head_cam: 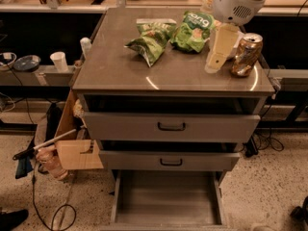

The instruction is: Place green jalapeno chip bag into bottom drawer

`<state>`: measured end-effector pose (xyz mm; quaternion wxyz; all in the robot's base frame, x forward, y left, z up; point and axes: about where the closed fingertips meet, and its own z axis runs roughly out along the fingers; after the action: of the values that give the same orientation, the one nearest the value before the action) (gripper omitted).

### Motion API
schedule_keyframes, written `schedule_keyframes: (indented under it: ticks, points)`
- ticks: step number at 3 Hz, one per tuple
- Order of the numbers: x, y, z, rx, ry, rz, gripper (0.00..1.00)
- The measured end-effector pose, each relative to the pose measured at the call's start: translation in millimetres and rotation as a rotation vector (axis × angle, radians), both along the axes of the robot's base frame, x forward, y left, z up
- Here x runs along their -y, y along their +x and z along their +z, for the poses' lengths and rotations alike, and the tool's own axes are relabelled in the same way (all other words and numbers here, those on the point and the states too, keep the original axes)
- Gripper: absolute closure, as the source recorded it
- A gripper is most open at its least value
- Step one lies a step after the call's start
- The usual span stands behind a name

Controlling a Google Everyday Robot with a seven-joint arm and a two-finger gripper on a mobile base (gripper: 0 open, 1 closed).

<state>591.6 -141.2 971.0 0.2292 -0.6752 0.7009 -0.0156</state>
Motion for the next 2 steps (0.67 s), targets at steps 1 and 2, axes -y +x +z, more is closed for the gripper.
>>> schedule_keyframes:
  ticks: [1,2]
  points:
    - [-9.1,23.1,-5.6,0.026,-0.001,0.016,0.00]
    - [-16.1,49.9,-8.9,0.061,-0.016,0.021,0.00]
